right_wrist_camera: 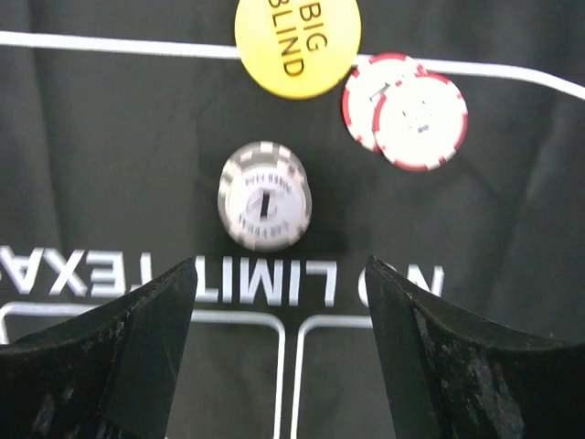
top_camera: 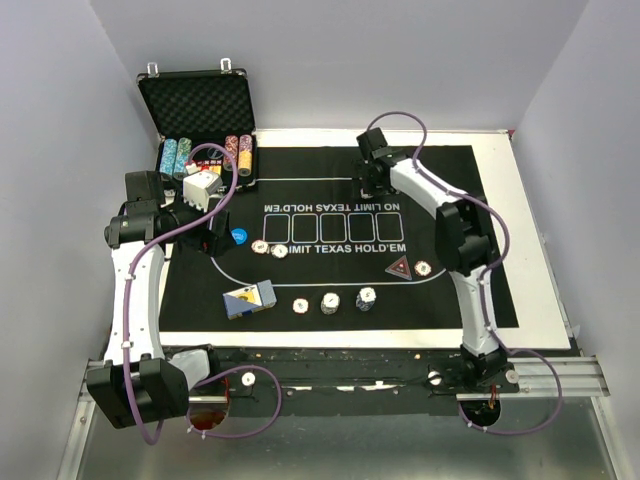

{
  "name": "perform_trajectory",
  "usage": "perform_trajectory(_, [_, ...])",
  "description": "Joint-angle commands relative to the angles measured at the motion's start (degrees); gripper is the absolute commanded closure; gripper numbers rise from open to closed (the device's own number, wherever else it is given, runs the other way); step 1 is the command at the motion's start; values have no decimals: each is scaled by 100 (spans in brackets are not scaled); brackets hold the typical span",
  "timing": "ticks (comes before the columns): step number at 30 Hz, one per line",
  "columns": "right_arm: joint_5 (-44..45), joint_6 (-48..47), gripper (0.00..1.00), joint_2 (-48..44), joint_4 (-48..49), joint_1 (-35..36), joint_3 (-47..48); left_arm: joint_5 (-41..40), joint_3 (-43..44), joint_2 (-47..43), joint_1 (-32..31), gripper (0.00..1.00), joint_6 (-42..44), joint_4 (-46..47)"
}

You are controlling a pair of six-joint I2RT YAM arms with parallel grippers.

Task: Distribute texas hold em gaming equipment

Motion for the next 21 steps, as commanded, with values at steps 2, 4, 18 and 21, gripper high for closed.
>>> perform_trajectory(2, [56,23,18,-1383,215,376,-656,18,43,-147,40,1,80,-49])
perform_trajectory(4, [91,-13,17,-1744,179,701,-998,27,43,-147,40,1,80,-66])
perform_trajectory(18, [-136,356,4,-3441,698,2987,-3777,27,-1,-182,40,1,45,-48])
perform_trajectory(21, [-251,383,4,-3450,628,3145,-3988,36,-10,-217,48,1,27,-57])
